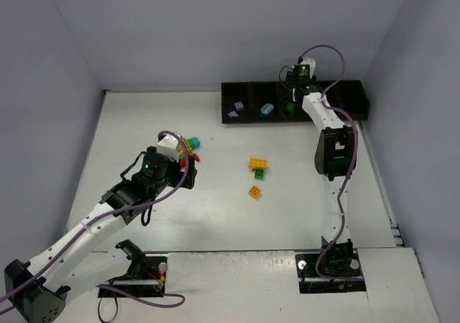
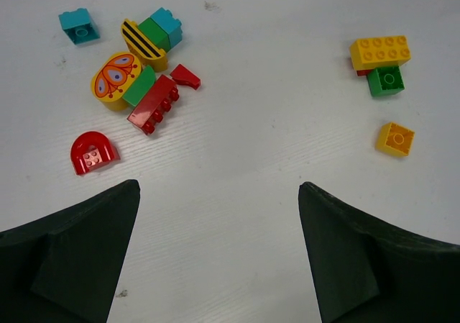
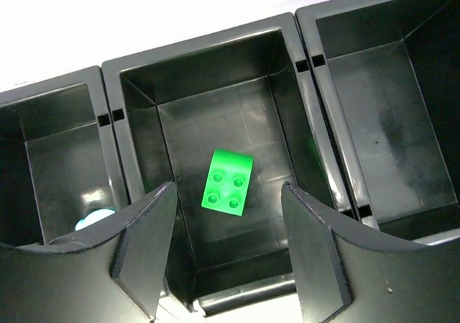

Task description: Sort the legos into containers by color

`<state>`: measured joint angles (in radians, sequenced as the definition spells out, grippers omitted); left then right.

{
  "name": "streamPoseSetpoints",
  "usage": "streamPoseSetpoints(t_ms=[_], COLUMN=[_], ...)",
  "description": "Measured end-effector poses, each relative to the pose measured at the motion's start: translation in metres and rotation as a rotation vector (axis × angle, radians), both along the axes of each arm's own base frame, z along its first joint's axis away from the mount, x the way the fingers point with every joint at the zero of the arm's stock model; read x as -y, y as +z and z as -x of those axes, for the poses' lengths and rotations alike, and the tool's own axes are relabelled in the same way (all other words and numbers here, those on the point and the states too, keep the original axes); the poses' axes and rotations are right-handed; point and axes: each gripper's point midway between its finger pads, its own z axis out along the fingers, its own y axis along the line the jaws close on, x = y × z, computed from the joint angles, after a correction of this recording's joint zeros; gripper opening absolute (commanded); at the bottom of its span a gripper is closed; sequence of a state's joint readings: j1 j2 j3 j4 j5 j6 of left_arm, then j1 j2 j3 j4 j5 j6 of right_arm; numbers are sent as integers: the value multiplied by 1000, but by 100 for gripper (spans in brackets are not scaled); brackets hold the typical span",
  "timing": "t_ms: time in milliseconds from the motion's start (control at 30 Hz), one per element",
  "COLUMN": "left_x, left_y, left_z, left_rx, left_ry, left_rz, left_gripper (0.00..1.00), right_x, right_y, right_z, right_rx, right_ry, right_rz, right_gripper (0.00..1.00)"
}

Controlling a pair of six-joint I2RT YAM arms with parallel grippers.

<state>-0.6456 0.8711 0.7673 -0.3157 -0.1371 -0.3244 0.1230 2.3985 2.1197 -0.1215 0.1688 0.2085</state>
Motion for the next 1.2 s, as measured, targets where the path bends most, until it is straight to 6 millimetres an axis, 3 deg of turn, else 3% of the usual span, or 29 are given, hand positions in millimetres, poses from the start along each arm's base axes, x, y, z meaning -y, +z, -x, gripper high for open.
streamPoseSetpoints(t_ms=[133,233,300,400,467,567,600,733,800,967,1200], left_x=[-1,-3,-6,-13,-18,-23,-24,-24,-21,-16,-15], left_y=[-4,-5,-4,-2,0,2,3,3,1,-3,-4], left_z=[0,-1,-3,-8,-11,-17,-18,-22,-23,-23,-23], left_rx=[-2,0,9,26,39,53,56,58,53,36,32], left_ry=[3,13,30,60,83,109,116,119,111,91,83], left_rz=[-3,-8,-12,-26,-34,-34,-31,-26,-24,-23,-20], left_gripper=[85,85,85,85,85,85,85,85,85,85,85], right_x=[0,-3,-11,-44,-81,-129,-135,-135,-137,-153,-154], right_y=[8,24,40,64,69,52,44,-18,-36,-51,-75], right_z=[14,43,73,126,167,231,245,324,352,381,371], right_rx=[-6,-17,-17,4,10,-36,-51,-200,-248,-287,-316], right_ry=[8,19,29,77,144,238,240,219,209,201,146], right_rz=[-3,-8,-19,-41,-66,-123,-140,-138,-142,-188,-143], right_gripper=[56,56,57,59,59,59,59,58,58,57,52])
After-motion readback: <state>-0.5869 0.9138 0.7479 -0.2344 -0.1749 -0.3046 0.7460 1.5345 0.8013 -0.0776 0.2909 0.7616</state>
